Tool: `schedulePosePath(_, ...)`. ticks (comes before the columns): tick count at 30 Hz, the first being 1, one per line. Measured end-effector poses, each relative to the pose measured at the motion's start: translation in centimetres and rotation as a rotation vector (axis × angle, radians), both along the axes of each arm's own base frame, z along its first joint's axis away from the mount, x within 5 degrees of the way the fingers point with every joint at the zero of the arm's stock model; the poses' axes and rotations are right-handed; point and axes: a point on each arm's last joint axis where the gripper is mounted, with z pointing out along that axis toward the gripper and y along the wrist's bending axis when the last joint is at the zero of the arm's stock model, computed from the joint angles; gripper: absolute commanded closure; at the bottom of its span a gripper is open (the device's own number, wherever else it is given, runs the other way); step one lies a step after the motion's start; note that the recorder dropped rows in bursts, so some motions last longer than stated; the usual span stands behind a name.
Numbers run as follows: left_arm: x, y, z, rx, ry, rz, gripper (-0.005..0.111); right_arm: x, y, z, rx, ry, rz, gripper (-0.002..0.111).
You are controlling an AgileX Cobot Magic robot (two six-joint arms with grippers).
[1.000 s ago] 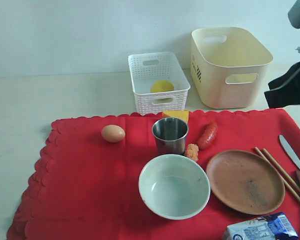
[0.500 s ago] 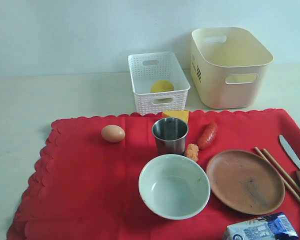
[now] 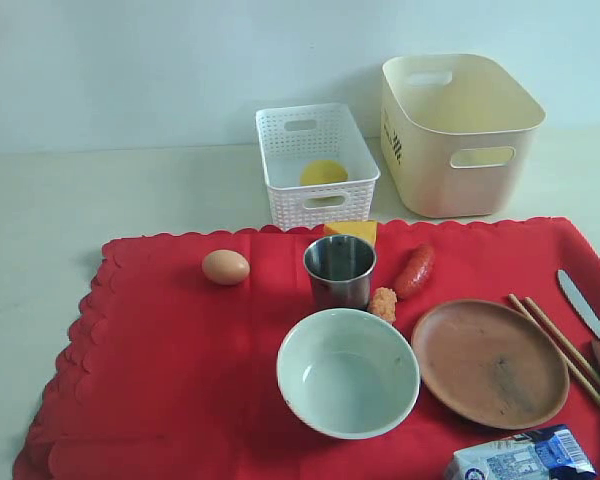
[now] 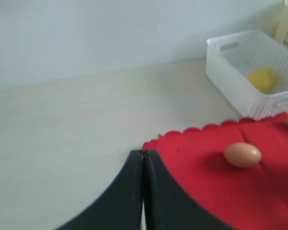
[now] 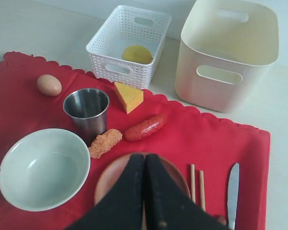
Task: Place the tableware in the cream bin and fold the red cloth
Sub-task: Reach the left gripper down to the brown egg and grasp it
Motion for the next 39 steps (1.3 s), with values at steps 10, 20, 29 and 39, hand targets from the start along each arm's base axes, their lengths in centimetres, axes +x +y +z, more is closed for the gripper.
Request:
schedulePosePath(10, 6.6, -3.3, -2.9, 0.259, 0.323, -0.234, 0.099, -3.6, -0.9, 0.1, 0.054, -0.102, -0.008, 0.108)
schedulePosePath(20, 12.6, -7.6, -5.2, 0.485, 0.381, -0.500, 0.039, -7.0, -1.6, 0.0, 0.081, -0.197, 0.002, 0.108)
schedulePosePath(29, 16.4, -10.4, -9.0, 0.642, 0.372, -0.877, 0.042, -6.3, -1.8, -3.9, 0.123, -0.264, -0.041, 0.108)
schedulePosePath(39, 18.3, -11.5, -10.7, 0.661, 0.377, -0.968, 0.042, -5.1, -1.6, -7.2, 0.153, -0.250, -0.072, 0.108)
